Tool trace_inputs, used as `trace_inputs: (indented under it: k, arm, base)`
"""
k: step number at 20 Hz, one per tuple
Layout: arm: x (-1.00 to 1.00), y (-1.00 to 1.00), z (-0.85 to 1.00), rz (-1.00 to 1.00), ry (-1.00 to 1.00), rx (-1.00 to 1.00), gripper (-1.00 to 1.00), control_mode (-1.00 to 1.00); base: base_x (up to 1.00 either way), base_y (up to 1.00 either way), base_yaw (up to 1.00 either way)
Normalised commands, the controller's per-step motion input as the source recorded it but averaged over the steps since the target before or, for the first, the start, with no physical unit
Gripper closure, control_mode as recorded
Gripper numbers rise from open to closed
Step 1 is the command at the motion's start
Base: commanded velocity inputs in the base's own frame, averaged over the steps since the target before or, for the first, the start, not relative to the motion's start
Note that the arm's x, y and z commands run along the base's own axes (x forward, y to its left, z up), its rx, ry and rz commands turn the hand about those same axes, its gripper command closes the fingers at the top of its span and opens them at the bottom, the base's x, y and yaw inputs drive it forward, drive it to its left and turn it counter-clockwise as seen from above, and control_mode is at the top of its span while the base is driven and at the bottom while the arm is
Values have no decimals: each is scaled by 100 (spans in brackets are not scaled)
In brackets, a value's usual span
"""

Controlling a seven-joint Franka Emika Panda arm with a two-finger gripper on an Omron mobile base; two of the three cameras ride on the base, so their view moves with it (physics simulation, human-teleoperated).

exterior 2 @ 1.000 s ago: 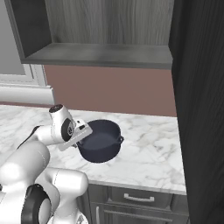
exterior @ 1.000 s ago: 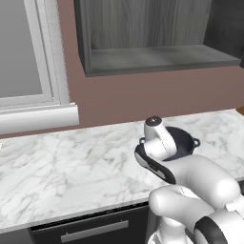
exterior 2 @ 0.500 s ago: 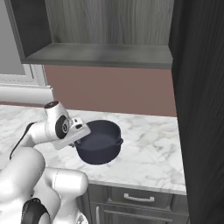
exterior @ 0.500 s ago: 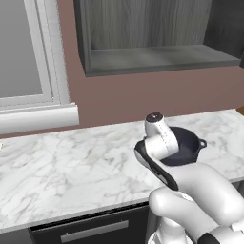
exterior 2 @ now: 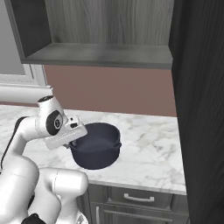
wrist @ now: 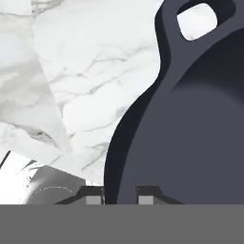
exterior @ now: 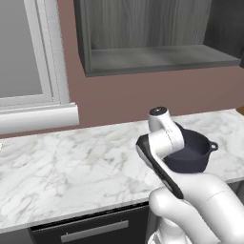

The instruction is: Pick the kettle from the cabinet and place it on a stove burner. Then pick the pot from the counter and place it on another stove burner. Finally, turn both burners on.

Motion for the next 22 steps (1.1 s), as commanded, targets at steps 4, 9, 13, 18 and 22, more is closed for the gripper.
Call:
trace_inputs:
  k: [4, 9, 13, 18, 22]
  arm:
    - [-46, 0, 44, -10, 7, 0, 100, -100]
    - [-46, 0, 35, -11, 4, 0, 100, -100]
    - [-53, 0, 25, -12, 0, 0, 100, -100]
    - [-51, 0, 22, -14, 0, 0, 100, -100]
    - [-48, 0, 30, -13, 0, 0, 100, -100]
  base:
    - [0, 0, 0]
    - [0, 0, 0]
    - [0, 0, 0]
    - [0, 0, 0]
    - [0, 0, 0]
